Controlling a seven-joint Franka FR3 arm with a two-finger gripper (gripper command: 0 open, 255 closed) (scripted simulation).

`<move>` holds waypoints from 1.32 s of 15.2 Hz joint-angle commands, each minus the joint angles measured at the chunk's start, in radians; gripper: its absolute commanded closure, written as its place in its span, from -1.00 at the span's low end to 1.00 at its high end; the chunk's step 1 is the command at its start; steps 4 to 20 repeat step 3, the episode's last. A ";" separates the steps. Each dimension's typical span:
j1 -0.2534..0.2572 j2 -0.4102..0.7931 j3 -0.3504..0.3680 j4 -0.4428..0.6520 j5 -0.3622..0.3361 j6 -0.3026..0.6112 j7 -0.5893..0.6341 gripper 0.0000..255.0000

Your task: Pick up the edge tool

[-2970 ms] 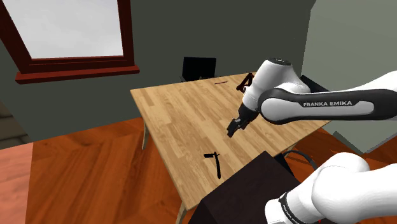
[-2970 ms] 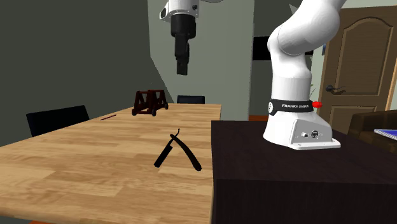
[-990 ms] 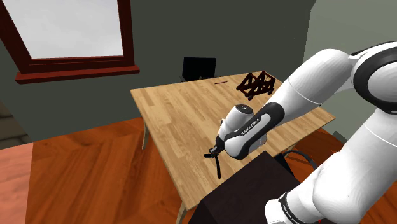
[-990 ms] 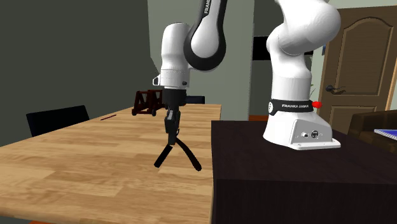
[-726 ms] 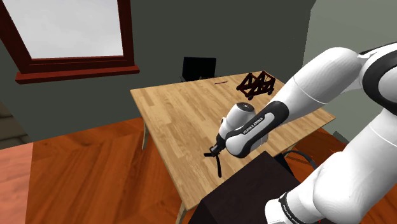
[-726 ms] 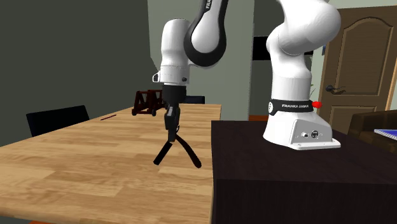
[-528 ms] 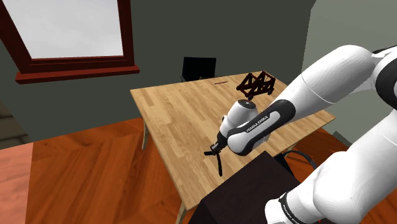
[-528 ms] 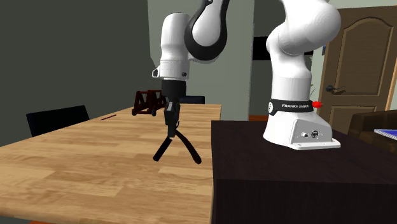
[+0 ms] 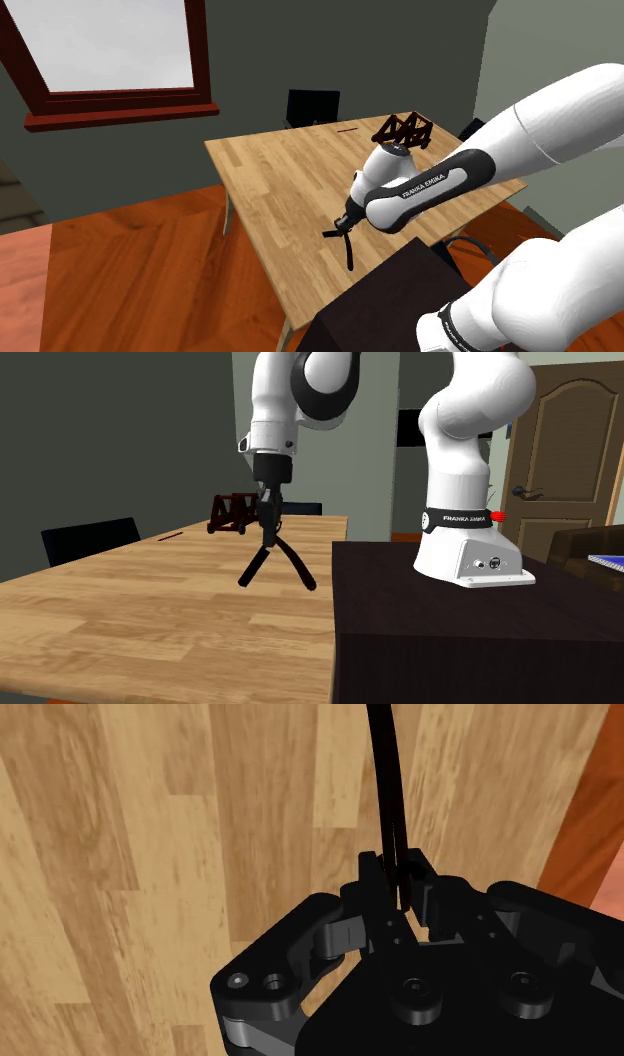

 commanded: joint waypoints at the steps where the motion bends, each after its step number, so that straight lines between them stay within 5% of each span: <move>1: -0.001 -0.039 0.001 -0.001 -0.005 -0.038 0.006 1.00; 20: -0.001 -0.041 0.001 -0.001 -0.005 -0.041 0.006 1.00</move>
